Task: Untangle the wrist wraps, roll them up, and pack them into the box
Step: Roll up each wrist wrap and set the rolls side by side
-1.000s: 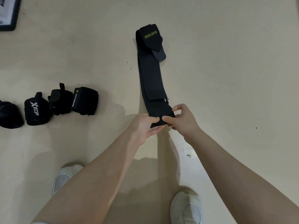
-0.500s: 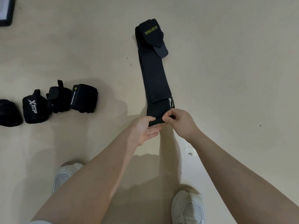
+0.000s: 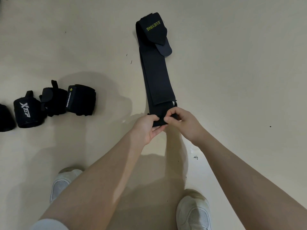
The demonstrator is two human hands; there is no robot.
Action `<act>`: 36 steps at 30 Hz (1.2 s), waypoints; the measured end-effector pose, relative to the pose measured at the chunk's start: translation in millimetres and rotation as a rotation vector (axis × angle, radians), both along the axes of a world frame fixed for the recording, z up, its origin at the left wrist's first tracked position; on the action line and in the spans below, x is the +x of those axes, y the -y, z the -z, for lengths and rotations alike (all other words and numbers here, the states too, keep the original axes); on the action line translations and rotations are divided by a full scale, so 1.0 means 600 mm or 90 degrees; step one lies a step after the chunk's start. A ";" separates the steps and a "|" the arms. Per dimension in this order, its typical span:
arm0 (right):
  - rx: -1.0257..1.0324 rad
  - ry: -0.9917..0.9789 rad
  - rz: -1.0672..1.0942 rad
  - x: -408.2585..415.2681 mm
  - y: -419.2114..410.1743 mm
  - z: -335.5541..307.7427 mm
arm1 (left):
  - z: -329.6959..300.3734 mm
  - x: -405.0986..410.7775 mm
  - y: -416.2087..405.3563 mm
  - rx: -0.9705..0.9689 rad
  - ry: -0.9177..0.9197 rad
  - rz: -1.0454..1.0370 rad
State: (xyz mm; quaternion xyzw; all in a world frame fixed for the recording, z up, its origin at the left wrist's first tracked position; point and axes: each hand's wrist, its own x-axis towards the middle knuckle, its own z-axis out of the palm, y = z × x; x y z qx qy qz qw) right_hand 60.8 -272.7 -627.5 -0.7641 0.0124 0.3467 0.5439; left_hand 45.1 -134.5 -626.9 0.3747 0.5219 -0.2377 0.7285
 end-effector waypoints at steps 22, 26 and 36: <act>-0.111 0.024 0.108 0.012 -0.035 0.048 | 0.060 0.048 -0.009 0.152 -0.064 0.147; -0.145 0.022 0.076 0.014 -0.025 0.059 | 0.075 0.049 -0.012 0.197 -0.087 0.148; -0.156 -0.061 -0.182 0.017 -0.016 0.059 | 0.086 0.037 -0.037 0.230 -0.055 0.314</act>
